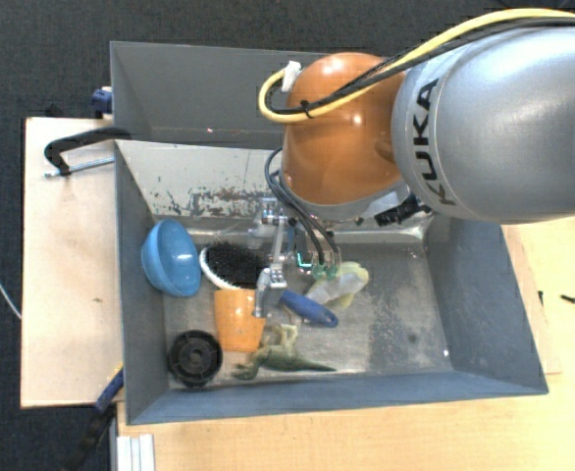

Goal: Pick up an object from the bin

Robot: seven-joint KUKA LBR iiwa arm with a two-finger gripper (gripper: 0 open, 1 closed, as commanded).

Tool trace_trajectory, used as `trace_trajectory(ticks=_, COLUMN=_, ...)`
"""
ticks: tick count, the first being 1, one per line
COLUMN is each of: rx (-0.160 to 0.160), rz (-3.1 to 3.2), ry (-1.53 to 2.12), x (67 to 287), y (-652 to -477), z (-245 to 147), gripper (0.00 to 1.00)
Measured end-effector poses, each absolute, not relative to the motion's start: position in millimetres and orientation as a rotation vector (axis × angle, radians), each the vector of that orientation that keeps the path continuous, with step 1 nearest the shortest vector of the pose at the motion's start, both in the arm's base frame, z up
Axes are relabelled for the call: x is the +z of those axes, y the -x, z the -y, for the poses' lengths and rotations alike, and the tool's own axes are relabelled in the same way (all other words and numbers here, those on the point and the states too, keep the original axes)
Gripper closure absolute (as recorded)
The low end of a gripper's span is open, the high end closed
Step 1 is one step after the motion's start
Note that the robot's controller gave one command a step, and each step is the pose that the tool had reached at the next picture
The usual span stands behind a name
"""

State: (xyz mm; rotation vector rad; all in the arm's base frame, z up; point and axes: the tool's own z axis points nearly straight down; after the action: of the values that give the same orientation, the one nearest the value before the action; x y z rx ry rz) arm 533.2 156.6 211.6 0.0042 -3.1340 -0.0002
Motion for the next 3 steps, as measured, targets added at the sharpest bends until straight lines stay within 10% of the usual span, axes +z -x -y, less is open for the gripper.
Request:
trace_trajectory(ticks=2, rx=0.001, rz=3.153, ry=-0.110, x=73, y=-562.4, z=-66, gripper=0.00)
trace_trajectory(ticks=3, rx=-0.004, rz=3.151, ry=-0.114, x=76, y=-561.2, z=-69, gripper=1.00)
